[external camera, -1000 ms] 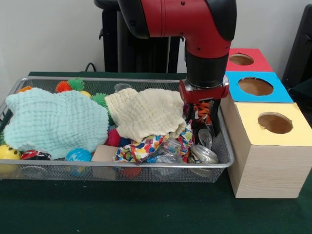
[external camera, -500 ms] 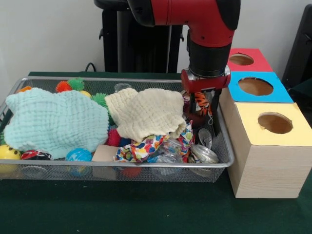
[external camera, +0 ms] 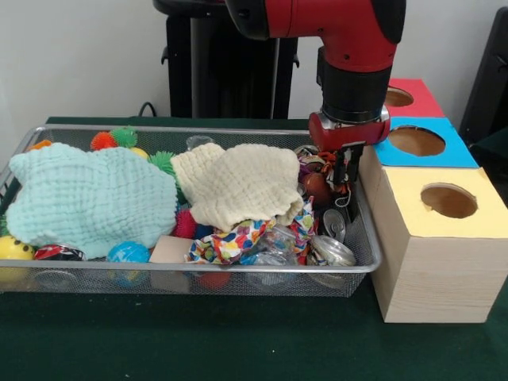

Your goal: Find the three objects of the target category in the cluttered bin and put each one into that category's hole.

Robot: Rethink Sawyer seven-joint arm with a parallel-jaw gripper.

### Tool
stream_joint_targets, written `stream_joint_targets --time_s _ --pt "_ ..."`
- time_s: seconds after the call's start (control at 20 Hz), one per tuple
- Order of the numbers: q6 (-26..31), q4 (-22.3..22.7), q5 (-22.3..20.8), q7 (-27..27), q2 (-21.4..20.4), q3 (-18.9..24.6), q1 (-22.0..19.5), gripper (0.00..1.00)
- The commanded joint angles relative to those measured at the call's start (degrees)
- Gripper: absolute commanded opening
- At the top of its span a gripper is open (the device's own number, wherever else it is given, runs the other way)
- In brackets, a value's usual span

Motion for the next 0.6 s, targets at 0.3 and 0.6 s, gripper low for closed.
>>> stream_joint_targets --time_s 0.3,0.6 --pt "-3.9 4.1 2.5 10.5 0.8 3.1 2.7 0.00" --pt "-3.0 5.3 3.6 10.0 0.3 4.2 1.6 0.00"
